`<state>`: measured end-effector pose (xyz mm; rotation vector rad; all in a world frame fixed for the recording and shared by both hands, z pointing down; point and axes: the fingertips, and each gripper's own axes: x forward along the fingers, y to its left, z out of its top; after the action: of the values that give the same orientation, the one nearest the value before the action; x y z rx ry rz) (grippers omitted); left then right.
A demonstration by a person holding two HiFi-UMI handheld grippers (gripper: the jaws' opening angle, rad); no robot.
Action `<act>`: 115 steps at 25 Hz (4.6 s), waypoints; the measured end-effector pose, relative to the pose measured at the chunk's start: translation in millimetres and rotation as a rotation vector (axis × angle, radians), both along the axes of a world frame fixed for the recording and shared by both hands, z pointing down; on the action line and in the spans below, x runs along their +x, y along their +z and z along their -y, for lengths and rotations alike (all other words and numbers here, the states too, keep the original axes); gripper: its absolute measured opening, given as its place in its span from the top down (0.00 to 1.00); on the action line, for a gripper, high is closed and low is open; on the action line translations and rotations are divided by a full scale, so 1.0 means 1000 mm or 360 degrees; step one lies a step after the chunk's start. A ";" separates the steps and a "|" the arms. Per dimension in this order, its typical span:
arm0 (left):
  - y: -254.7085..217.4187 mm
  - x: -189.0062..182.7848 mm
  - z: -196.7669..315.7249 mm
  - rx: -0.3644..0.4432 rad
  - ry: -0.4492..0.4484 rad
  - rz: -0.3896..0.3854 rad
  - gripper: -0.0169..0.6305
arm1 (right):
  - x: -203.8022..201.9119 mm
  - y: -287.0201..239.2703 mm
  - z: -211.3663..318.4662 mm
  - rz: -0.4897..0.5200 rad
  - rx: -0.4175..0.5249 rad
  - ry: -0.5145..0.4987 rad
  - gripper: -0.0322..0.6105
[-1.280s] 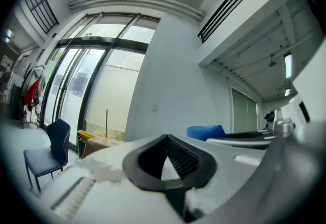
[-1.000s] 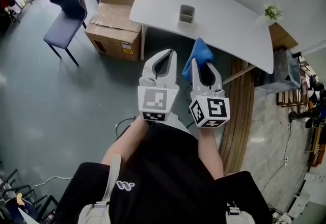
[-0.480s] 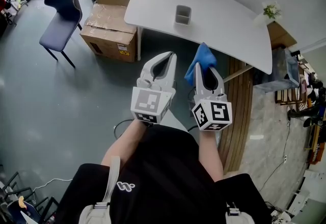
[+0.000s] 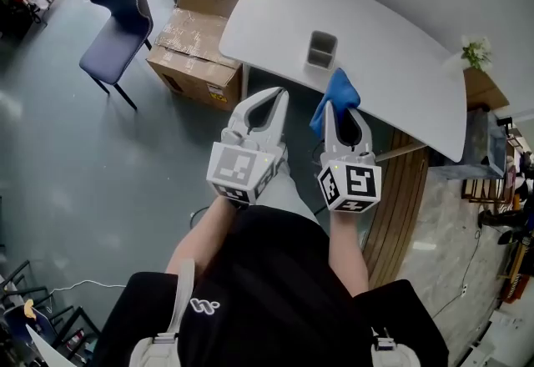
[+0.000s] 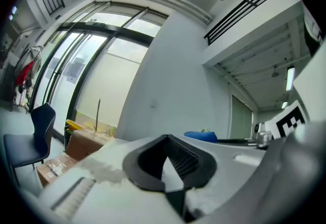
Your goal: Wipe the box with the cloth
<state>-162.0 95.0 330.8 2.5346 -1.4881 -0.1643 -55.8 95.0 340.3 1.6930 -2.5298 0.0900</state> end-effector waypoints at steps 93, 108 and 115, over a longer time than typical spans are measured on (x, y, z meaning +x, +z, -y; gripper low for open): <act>0.137 0.148 0.212 -0.0413 0.1242 0.0696 0.89 | 0.107 0.037 0.229 0.0178 -0.0127 -0.0586 0.86; 0.110 0.149 0.200 -0.0262 0.1486 0.0961 0.89 | 0.030 0.016 0.173 0.0014 -0.0110 -0.1488 0.86; 0.099 0.160 0.165 -0.0199 0.1751 0.0976 0.89 | 0.028 0.004 0.176 0.0003 -0.0055 -0.1488 0.86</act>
<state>-2.4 -69.7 429.5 2.9882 0.0102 0.8742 -27.6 -81.1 344.7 0.3650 -2.9892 0.0574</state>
